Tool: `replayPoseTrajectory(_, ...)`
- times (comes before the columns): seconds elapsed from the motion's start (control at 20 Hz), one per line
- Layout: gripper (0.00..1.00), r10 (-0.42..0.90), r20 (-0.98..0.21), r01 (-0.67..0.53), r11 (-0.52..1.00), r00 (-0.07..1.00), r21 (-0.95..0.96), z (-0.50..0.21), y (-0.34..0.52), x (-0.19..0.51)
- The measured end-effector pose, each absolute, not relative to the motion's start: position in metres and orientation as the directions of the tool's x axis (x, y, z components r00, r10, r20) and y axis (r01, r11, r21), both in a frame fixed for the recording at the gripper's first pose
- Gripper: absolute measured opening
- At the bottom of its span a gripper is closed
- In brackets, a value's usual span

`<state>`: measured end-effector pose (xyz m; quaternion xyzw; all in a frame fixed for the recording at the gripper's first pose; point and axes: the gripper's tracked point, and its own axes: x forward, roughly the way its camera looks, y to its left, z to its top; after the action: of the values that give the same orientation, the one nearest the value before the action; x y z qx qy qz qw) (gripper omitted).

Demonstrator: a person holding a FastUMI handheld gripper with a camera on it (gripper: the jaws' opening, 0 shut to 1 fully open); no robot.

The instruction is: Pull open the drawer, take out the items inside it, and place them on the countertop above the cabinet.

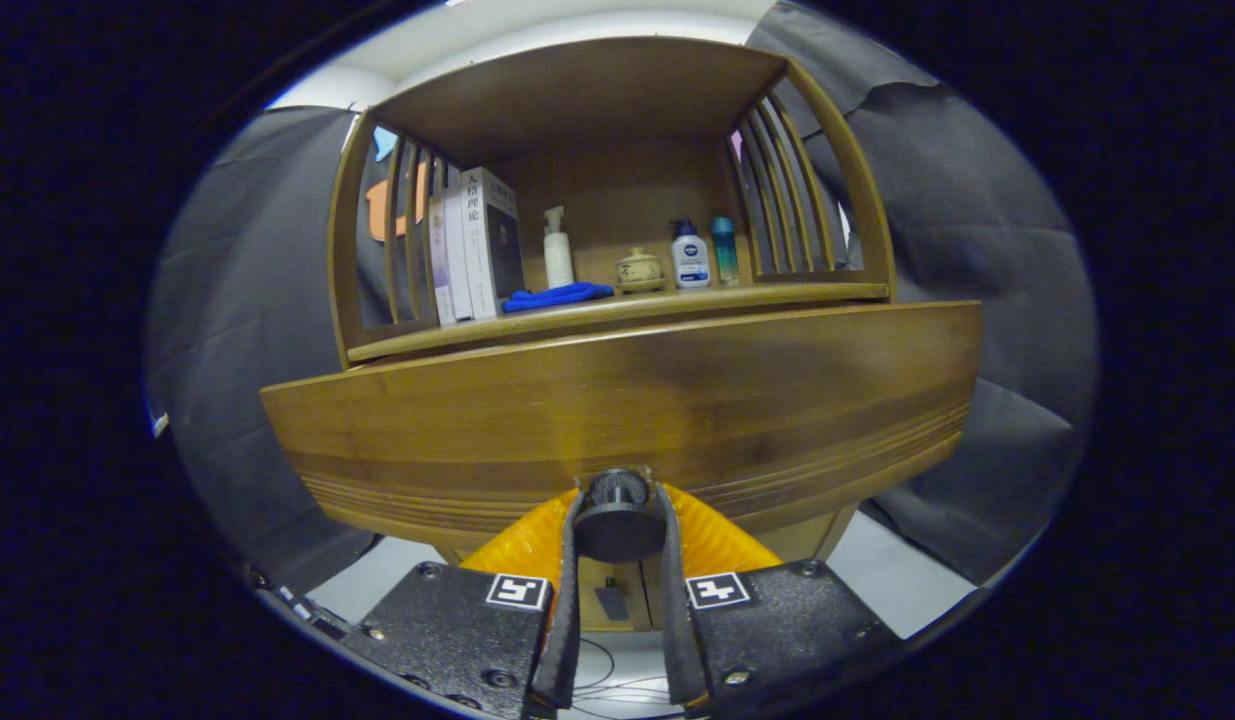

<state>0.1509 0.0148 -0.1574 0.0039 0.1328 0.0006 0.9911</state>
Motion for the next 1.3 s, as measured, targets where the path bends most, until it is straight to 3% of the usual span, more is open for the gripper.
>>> replayPoseTrajectory(1.3, 0.37, 0.024, -0.293, -0.019, 1.0, 0.956, 0.019, -0.17, 0.014, 0.07)
